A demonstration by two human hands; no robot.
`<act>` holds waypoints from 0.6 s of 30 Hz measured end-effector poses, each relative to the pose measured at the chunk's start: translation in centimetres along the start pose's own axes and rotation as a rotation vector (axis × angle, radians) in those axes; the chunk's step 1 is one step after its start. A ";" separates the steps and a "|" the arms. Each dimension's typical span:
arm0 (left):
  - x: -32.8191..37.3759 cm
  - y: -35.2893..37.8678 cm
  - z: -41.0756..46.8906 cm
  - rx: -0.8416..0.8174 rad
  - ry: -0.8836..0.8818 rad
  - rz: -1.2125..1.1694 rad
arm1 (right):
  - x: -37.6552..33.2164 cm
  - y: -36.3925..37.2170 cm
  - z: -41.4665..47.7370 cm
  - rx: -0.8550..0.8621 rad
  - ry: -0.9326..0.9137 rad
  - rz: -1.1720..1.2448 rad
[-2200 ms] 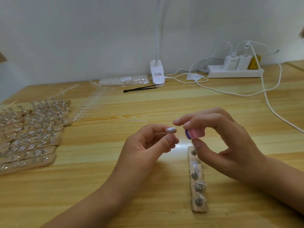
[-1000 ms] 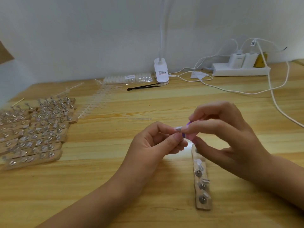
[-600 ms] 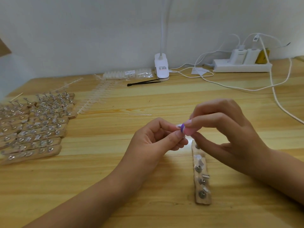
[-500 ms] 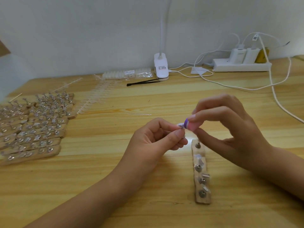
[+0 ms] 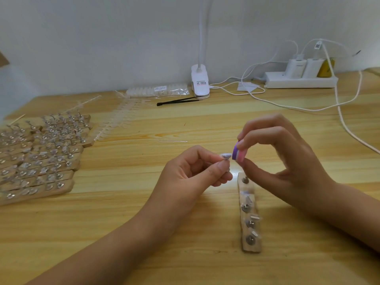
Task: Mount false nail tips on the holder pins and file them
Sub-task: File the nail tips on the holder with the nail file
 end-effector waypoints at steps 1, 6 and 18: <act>0.0 0.0 0.0 0.004 0.002 0.004 | -0.1 0.0 -0.1 -0.009 -0.014 -0.004; 0.0 0.0 -0.1 0.021 0.028 0.030 | -0.1 0.1 -0.1 -0.023 -0.015 -0.010; 0.1 0.1 -0.3 0.022 0.045 0.029 | 0.0 0.3 -0.3 -0.022 0.003 0.086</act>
Point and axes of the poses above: each hand's wrist, its own z-axis towards the middle knuckle, its own y-axis out of the palm, x = y × z, the point moved 2 cm from there along z, towards the middle knuckle, and after that the axes turned 2 degrees about z, right-handed, at the moved point
